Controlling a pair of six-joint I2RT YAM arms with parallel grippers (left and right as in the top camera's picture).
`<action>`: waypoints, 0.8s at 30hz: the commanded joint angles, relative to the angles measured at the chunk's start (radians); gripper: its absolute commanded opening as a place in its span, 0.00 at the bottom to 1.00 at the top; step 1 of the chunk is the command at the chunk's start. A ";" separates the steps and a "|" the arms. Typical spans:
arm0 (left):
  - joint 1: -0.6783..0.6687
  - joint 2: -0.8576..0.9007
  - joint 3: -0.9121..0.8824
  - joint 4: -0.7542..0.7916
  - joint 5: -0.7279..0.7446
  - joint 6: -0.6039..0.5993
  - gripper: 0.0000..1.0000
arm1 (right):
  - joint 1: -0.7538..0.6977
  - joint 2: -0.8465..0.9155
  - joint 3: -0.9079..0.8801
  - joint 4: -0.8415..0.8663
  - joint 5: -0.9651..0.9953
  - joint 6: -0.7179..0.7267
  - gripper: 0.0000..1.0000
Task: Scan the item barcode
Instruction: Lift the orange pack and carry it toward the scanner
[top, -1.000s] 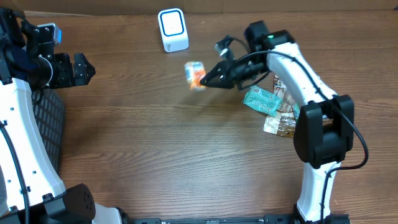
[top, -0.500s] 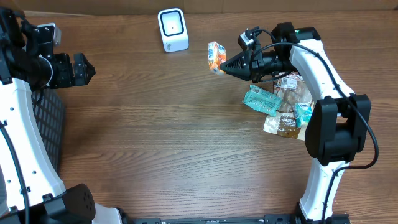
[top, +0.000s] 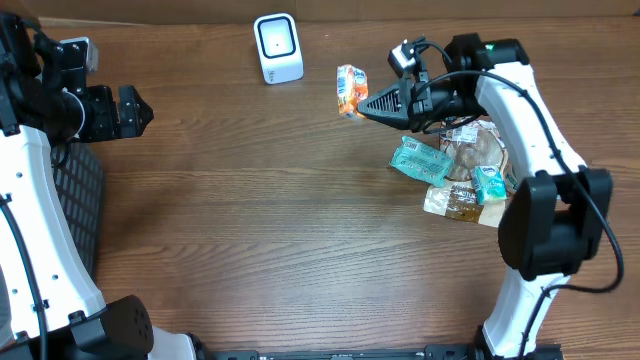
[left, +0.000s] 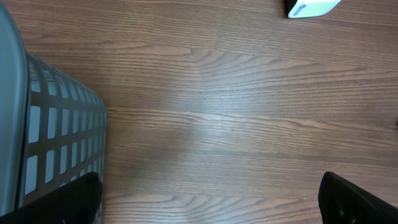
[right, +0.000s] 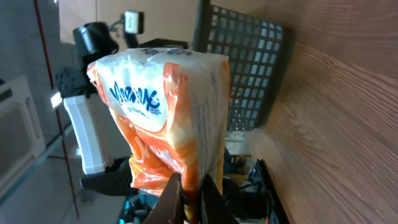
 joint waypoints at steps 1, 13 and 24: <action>-0.006 -0.002 0.010 0.002 0.001 0.018 1.00 | 0.001 -0.064 -0.004 0.000 -0.038 -0.034 0.04; -0.007 -0.002 0.010 0.002 0.001 0.018 0.99 | 0.001 -0.072 -0.004 -0.004 -0.008 -0.034 0.04; -0.007 -0.002 0.010 0.002 0.001 0.018 1.00 | 0.066 -0.071 -0.005 0.040 0.432 0.070 0.04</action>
